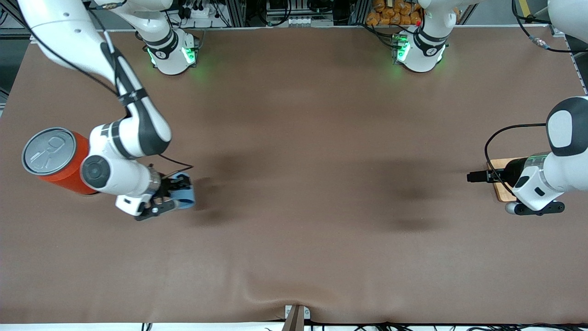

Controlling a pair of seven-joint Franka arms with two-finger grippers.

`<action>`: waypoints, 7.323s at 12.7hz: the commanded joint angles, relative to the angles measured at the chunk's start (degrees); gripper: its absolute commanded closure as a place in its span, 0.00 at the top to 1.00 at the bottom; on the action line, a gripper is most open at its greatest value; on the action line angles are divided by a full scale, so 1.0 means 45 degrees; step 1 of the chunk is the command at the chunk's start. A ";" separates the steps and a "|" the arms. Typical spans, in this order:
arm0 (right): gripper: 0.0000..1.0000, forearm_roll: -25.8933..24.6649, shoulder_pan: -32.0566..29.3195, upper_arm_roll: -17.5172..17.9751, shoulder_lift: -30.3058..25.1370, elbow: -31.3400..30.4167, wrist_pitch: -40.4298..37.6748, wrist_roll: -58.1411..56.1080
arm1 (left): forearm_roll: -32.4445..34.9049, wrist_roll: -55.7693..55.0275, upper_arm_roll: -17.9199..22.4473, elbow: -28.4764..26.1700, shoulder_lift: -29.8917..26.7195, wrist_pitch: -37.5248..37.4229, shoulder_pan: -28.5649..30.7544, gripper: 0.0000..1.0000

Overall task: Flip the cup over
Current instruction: 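Close the right gripper on the blue cup and lift it, then carry the blue cup with the right gripper toward the table's middle, then reach the left gripper toward the blue cup held by the right gripper, then grasp the cup with the left gripper while the right gripper withdraws, then rotate the cup upright with the left gripper and lower it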

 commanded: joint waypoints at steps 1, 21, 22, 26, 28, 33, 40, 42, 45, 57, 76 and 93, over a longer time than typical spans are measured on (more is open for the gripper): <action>0.11 -0.0053 0.0698 0.0290 0.0227 0.1043 -0.0020 -0.0916 | -0.0157 0.0018 0.0005 -0.0003 0.0000 0.0175 -0.0016 1.00; 0.05 -0.4194 0.8649 0.0174 0.4504 0.5929 -0.0663 -0.3657 | -0.0157 0.0018 -0.0014 -0.0061 0.0157 0.0585 -0.0016 1.00; 0.05 -0.4291 0.8921 0.0174 0.4641 0.6028 -0.0683 -0.3657 | -0.0138 0.0018 -0.0034 -0.0061 0.0157 0.0682 -0.0016 1.00; 0.05 -0.4526 0.9509 0.0076 0.4857 0.6224 -0.1071 -0.3366 | -0.0138 -0.0137 -0.0034 -0.0275 0.0176 0.0954 -0.0307 1.00; 0.05 -0.4545 0.9645 0.0076 0.5109 0.6710 -0.1794 -0.2993 | -0.0118 -0.0236 -0.0015 -0.0587 0.0176 0.1384 -0.0542 1.00; 0.20 -0.4545 0.9686 -0.0002 0.5325 0.6751 -0.1679 -0.2934 | -0.0060 -0.0256 -0.0034 -0.0725 0.0450 0.1562 -0.1012 1.00; 1.00 -0.4663 0.9686 -0.0139 0.5306 0.6752 -0.1679 -0.2934 | -0.0836 -0.0412 -0.0112 -0.0881 0.0879 0.1425 -0.0993 1.00; 1.00 -0.4663 0.9686 -0.0119 0.5306 0.6752 -0.1679 -0.2934 | -0.3267 -0.0217 -0.0112 -0.0920 0.1326 0.1386 -0.0894 1.00; 1.00 -0.4643 0.9686 -0.0119 0.5228 0.6752 -0.1796 -0.2934 | -0.4824 -0.0217 -0.0480 -0.1641 0.1426 0.1308 -0.1303 1.00; 1.00 -0.3437 0.6294 0.0504 0.2282 0.7045 -0.4706 -0.3403 | -0.8163 -0.0041 -0.0991 -0.1839 0.2968 0.4561 -0.4817 1.00; 1.00 -0.0131 -0.0120 -0.1214 -0.3131 0.5326 -0.8178 0.4759 | -0.9825 -0.0917 -0.0991 -0.3792 0.2911 0.7694 -0.6949 1.00; 1.00 0.0940 -0.0197 -0.3339 -0.6824 0.2982 -0.7969 0.4684 | -0.3275 -0.5797 -0.0058 -0.2566 0.1992 0.7812 -0.6502 0.00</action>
